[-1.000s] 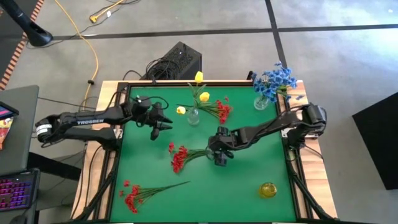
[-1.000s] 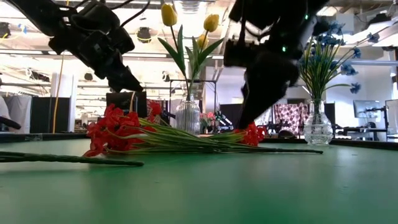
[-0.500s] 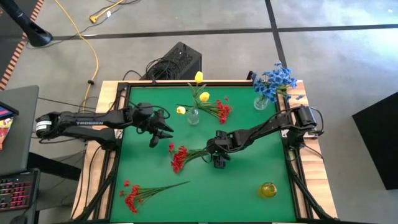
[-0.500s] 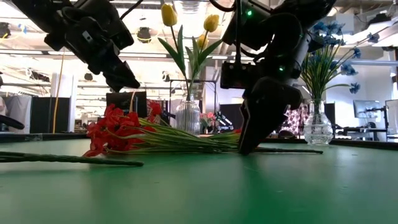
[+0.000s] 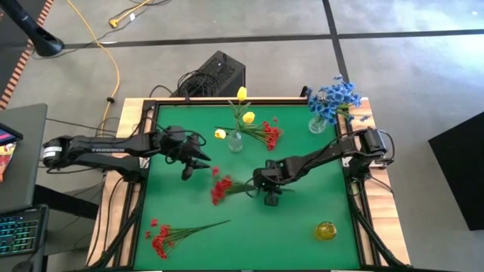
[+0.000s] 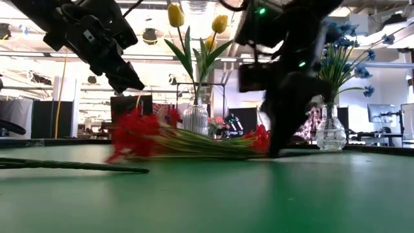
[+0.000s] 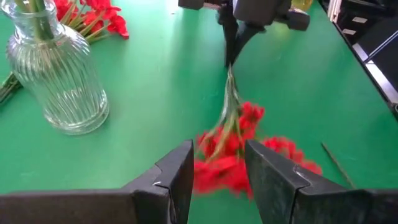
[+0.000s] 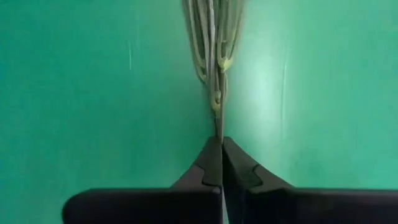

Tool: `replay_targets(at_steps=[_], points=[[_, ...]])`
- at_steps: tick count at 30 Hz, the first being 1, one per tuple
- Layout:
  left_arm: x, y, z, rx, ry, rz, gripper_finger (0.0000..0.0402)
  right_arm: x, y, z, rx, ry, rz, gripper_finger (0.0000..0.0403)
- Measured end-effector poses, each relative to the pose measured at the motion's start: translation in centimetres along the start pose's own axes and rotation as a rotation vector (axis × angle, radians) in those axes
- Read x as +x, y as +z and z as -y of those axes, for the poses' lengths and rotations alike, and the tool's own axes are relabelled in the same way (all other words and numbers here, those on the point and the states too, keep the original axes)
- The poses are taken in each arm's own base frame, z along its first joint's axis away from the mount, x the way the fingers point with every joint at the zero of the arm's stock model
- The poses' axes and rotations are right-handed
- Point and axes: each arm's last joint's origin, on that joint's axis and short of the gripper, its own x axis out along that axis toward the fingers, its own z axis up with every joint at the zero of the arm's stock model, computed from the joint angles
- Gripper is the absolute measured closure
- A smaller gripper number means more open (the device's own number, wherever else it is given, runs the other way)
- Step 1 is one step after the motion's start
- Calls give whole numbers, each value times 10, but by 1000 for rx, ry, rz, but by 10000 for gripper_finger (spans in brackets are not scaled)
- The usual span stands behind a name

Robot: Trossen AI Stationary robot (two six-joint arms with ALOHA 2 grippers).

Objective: Sort flowers into vase by color
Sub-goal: Put the center red flowers into the yellow vase

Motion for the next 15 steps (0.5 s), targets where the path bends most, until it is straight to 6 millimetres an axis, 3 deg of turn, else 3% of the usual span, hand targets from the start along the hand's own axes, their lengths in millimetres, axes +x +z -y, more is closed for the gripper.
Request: replay_targets(at_steps=[8, 12, 15], points=[[-17, 7, 6, 34, 16, 78, 272, -81, -3, -15, -64, 49, 119, 385], [-26, 11, 9, 46, 14, 134, 272, -129, -18, -23, -77, 71, 284, 385], [-30, 14, 10, 43, 12, 168, 272, -155, -33, -31, -75, 73, 433, 385]])
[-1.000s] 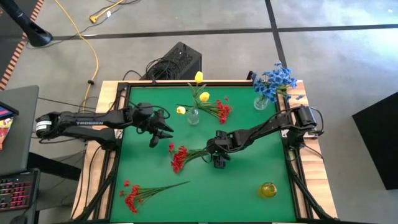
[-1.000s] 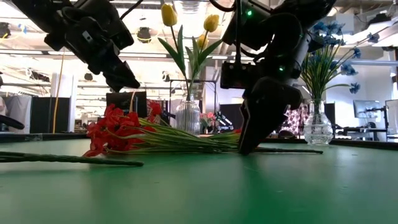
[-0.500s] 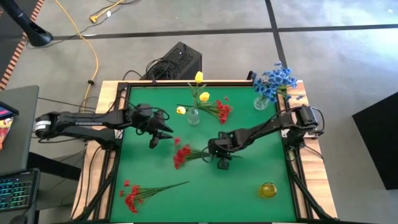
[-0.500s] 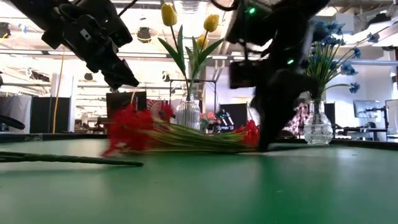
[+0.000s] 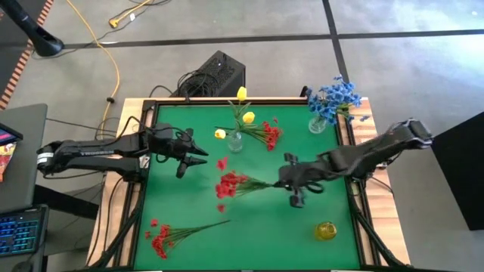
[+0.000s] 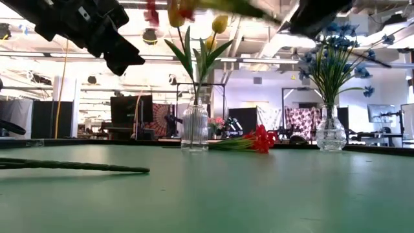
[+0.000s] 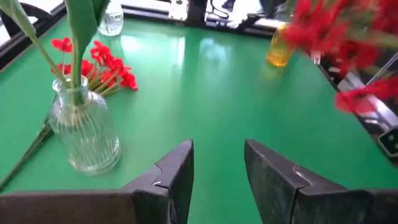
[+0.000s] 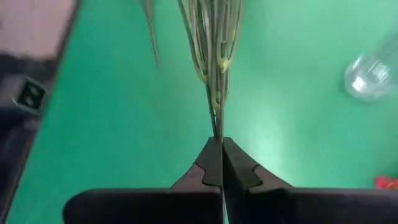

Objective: Sort flowers into vase by color
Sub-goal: Put the center red flowers into the yellow vase

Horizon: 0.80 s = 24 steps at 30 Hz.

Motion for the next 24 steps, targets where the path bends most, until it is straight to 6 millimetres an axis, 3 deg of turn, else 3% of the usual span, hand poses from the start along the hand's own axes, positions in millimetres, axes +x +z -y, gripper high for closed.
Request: replay_targets(at_steps=[5, 11, 20, 24], points=[[2, 2, 2, -4, -15, 27, 272, -35, -9, -19, -11, 45, 284, 384], [25, 4, 24, 9, -177, 192, 272, -47, -24, -37, -7, 118, 517, 383], [79, 0, 88, 108, -224, 395, 272, -62, -42, -71, -3, 239, 529, 383], [107, 0, 112, 143, -241, 389, 272, -83, -54, -86, 7, 278, 562, 383]])
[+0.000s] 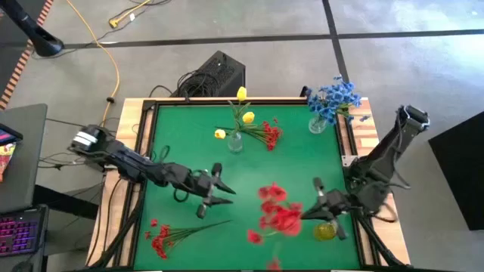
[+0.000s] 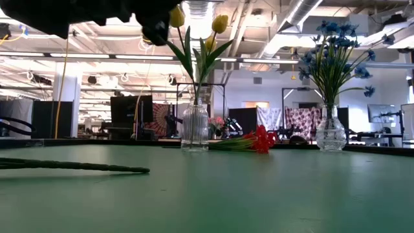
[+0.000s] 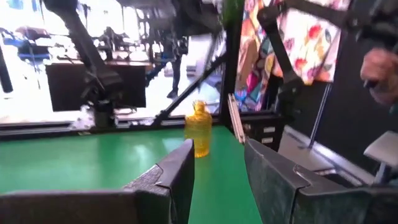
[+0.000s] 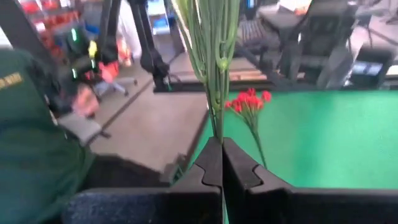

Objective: Sort flowers into vase by color
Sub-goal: Put the center red flowers into the yellow vase

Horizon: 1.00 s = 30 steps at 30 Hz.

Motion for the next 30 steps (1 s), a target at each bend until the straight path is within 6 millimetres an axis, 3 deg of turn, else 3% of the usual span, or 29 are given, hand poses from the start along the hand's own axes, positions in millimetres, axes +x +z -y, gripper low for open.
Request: replay_targets(at_steps=[6, 11, 16, 21, 30], points=[[38, -11, 7, -14, -18, -37, 272, -42, -9, -31, 7, -128, 81, 383], [57, -8, 8, -29, -45, -35, 272, -66, -21, -50, 13, -286, 172, 383], [62, -4, 9, -31, -50, -24, 272, -65, -38, -61, 8, -436, 245, 383], [63, -3, 9, -31, -49, -14, 272, -53, -50, -66, 15, -471, 258, 383], [63, -3, 8, -48, -42, -18, 272, -47, -55, -67, 26, -486, 264, 383]])
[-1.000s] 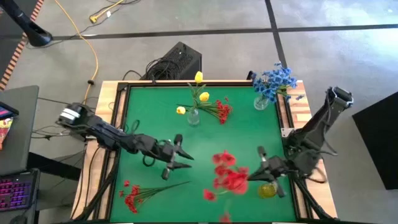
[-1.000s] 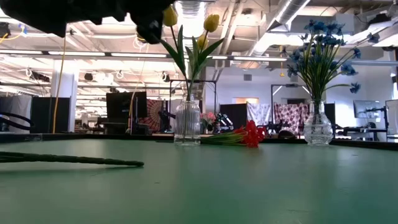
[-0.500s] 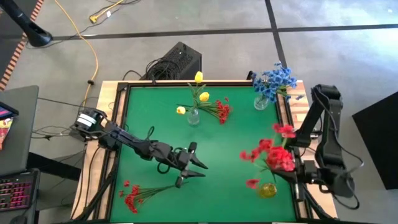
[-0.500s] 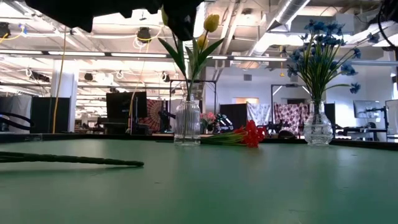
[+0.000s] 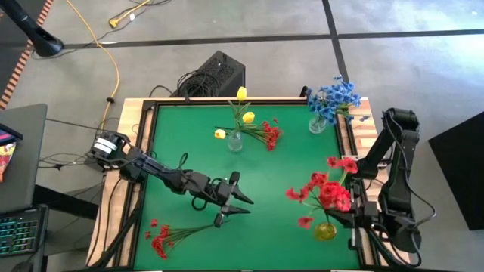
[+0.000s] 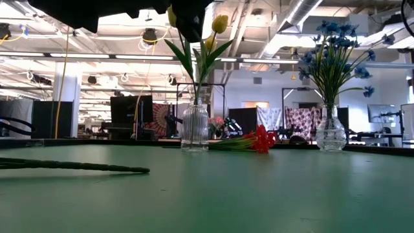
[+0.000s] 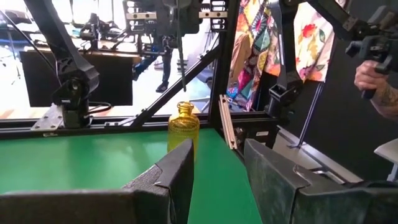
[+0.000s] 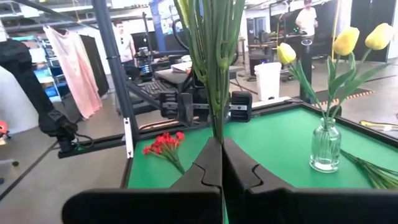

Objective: Sort flowers into vase by color
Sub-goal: Put the center red flowers into the yellow vase

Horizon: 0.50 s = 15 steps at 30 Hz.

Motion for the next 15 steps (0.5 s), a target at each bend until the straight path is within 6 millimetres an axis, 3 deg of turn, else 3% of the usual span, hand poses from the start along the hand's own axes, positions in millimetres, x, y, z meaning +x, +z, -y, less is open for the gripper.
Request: replay_targets(at_steps=[15], points=[[0, -1, 0, -17, 3, -14, 272, -12, -15, 2, 11, 53, -11, 382]])
